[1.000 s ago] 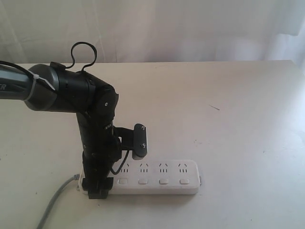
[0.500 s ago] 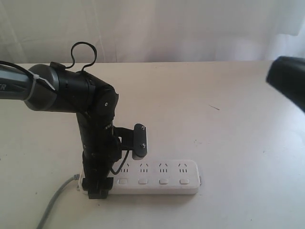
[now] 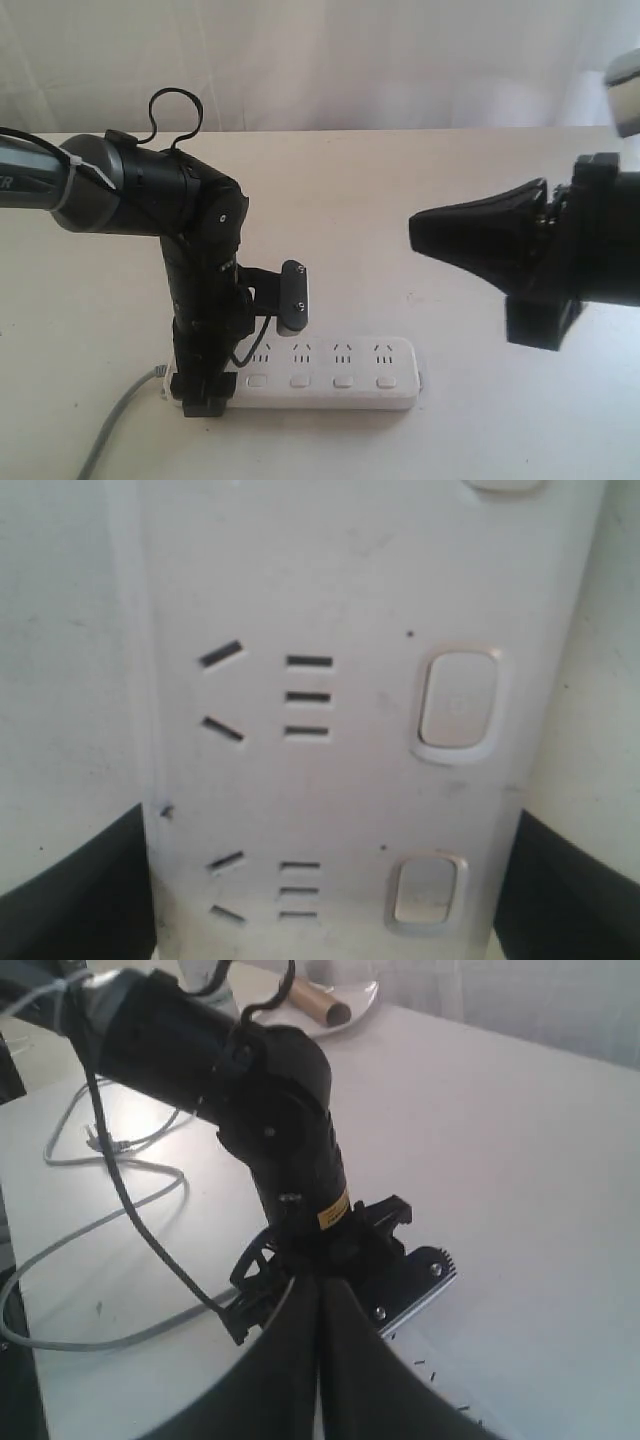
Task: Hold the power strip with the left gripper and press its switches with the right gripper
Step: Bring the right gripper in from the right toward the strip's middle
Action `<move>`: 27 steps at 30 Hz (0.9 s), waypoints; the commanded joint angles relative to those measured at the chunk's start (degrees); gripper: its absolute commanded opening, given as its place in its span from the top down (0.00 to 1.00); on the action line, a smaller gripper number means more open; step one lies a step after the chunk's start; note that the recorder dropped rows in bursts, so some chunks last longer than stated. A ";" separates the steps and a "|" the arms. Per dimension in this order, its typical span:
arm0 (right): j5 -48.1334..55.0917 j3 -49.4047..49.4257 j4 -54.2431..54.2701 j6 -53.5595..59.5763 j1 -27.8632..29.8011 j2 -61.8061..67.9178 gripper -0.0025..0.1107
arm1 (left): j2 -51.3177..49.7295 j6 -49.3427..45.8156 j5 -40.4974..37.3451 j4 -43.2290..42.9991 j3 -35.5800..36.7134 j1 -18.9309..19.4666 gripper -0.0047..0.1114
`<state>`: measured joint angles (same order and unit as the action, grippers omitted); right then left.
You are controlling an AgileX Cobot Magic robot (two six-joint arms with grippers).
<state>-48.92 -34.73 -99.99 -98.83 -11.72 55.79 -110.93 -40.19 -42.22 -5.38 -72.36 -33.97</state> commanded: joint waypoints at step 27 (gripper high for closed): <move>15.57 -1.17 43.62 43.60 -23.76 44.24 0.98 | 0.61 -1.13 -1.86 1.54 0.33 0.15 0.96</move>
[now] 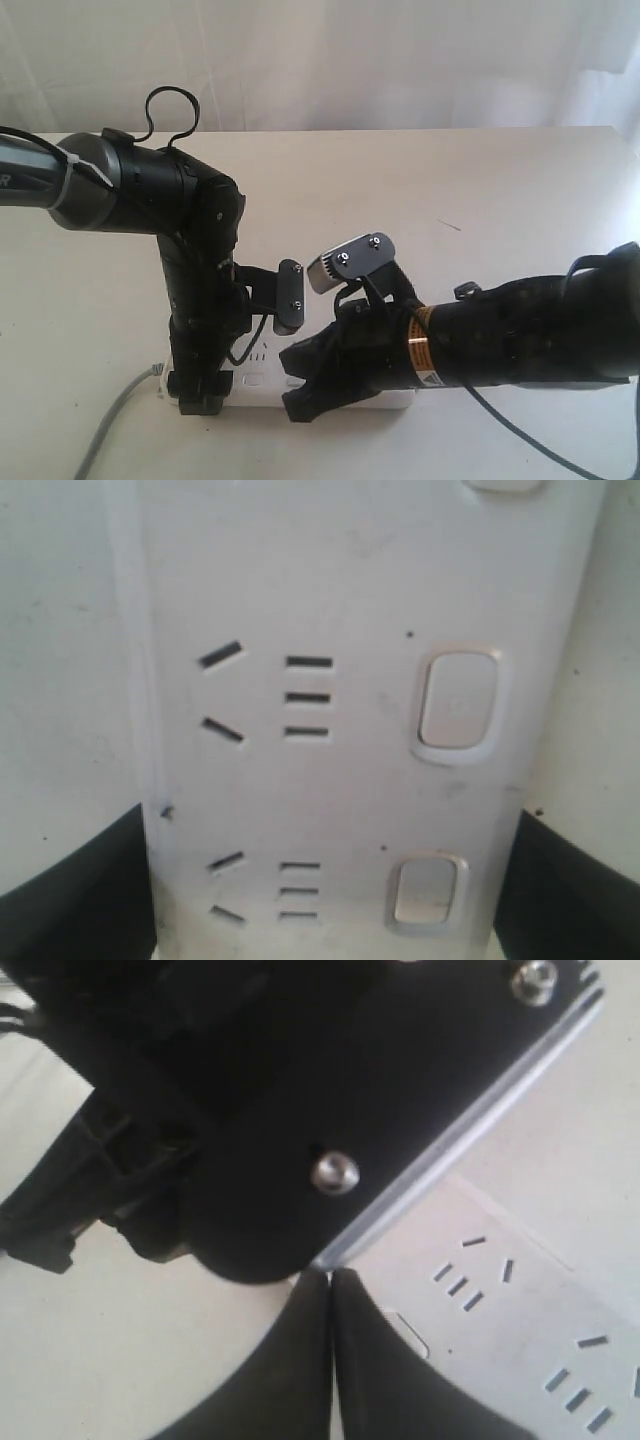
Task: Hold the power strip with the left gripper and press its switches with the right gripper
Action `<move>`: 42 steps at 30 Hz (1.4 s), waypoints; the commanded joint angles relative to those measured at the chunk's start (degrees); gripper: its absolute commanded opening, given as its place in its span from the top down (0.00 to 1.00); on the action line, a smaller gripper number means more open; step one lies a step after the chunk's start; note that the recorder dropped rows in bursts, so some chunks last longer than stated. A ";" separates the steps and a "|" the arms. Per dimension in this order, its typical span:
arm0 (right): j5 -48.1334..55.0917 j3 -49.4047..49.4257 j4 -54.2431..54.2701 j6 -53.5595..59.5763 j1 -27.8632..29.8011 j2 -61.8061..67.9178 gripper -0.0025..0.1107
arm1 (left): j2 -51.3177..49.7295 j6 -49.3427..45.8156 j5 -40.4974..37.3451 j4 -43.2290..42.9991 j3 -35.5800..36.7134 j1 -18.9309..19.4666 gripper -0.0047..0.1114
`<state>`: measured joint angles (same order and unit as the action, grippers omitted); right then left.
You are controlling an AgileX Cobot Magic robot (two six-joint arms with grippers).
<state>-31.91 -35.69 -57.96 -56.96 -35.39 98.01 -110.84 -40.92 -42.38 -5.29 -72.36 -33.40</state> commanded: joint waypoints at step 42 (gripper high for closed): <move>-4.96 -0.21 13.61 10.89 -0.09 8.01 0.98 | 0.52 3.88 -0.82 1.45 0.33 -0.43 0.96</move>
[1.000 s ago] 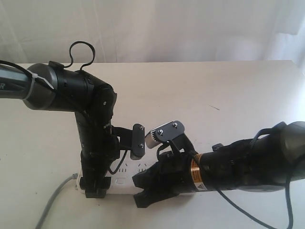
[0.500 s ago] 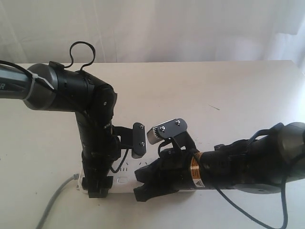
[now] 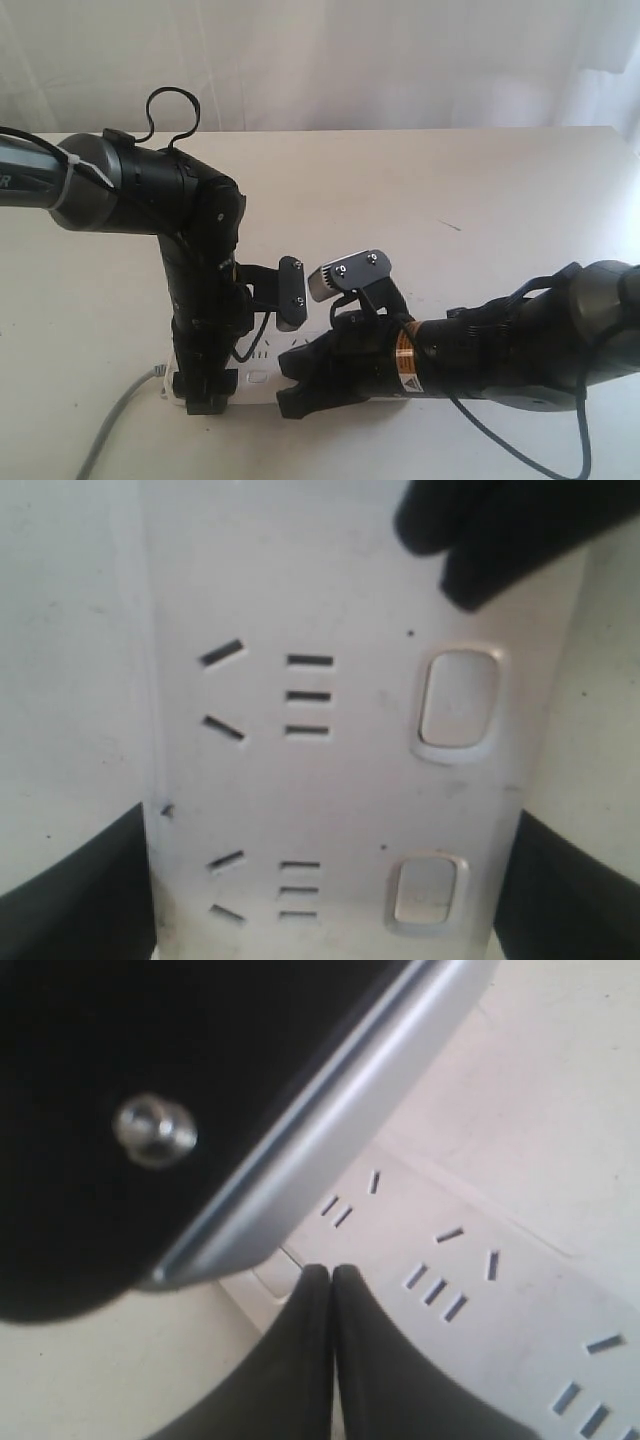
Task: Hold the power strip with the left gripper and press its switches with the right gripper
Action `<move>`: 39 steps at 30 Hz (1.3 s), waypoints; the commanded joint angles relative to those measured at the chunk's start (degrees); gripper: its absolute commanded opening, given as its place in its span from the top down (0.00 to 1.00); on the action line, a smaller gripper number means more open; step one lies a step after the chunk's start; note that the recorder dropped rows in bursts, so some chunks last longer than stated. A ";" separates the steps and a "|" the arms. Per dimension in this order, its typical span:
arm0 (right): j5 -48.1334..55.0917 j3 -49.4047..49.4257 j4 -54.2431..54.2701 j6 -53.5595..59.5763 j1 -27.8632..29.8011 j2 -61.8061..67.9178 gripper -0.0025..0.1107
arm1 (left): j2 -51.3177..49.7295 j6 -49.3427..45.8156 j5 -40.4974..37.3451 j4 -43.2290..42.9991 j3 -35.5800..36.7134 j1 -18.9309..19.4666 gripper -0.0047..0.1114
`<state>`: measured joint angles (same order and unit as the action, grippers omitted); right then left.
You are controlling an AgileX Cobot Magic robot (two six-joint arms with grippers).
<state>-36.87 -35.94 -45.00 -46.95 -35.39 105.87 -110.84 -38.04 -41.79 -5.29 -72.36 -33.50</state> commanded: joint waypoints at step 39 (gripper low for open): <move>1.28 3.99 1.76 0.77 -0.09 -1.03 0.98 | 0.52 2.03 -1.19 1.59 0.33 -0.32 0.96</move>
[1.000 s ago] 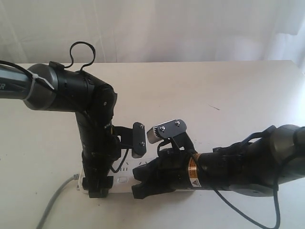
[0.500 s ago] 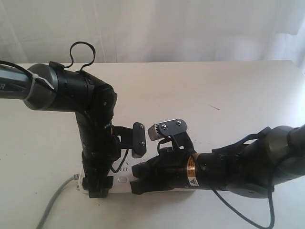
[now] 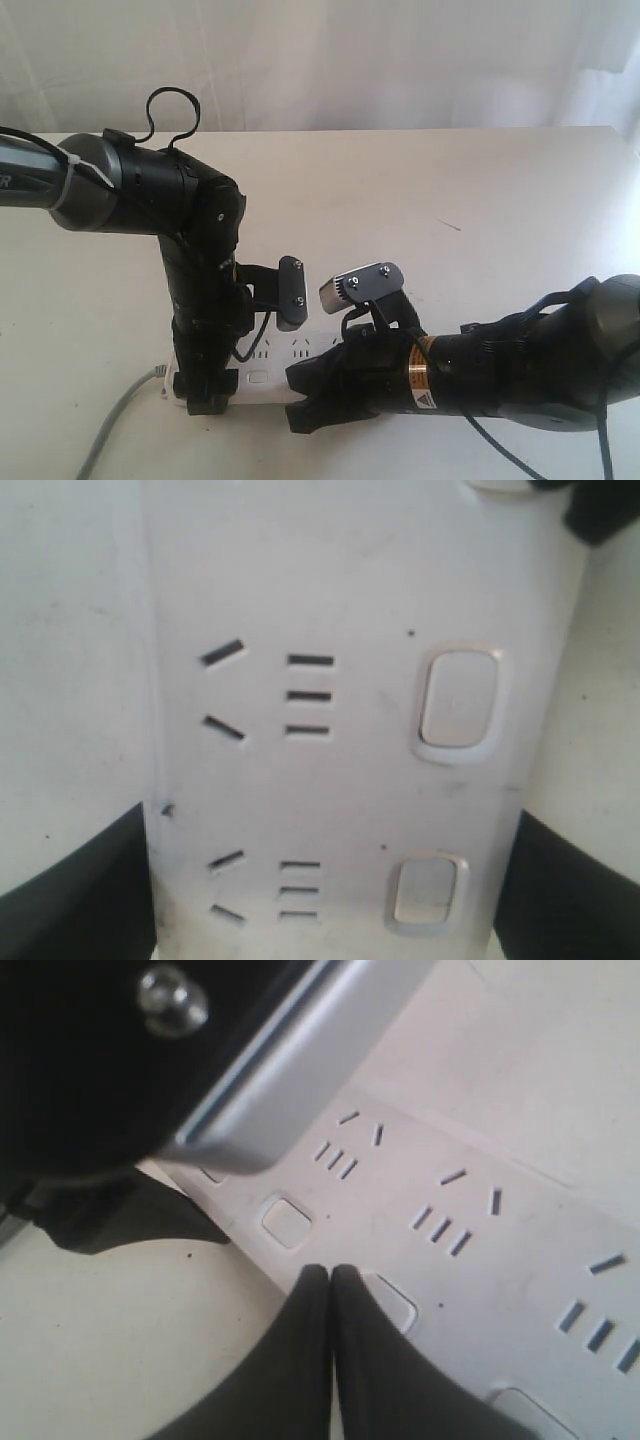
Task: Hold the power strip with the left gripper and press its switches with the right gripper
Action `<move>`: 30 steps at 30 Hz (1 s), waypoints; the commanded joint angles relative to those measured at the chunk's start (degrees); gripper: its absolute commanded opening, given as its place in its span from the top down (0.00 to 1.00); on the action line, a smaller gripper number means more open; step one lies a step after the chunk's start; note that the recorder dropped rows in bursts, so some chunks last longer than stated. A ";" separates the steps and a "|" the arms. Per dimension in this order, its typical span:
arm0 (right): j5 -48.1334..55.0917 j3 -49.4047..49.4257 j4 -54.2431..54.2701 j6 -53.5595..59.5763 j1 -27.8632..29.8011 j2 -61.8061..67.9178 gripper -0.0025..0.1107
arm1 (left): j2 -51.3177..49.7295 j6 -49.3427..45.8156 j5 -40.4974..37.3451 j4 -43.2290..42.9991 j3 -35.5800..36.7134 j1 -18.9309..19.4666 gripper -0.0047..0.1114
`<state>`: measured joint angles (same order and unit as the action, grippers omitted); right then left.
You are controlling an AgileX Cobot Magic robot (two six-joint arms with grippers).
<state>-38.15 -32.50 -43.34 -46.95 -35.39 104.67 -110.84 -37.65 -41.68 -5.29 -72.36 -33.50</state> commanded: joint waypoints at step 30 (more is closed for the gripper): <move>1.25 0.55 6.36 5.17 -0.09 0.17 0.98 | 0.52 1.75 -1.36 1.59 0.33 -0.32 0.96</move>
<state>-38.50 -32.28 -37.11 -41.97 -35.53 104.77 -110.84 -36.44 -41.33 -5.07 -72.36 -33.50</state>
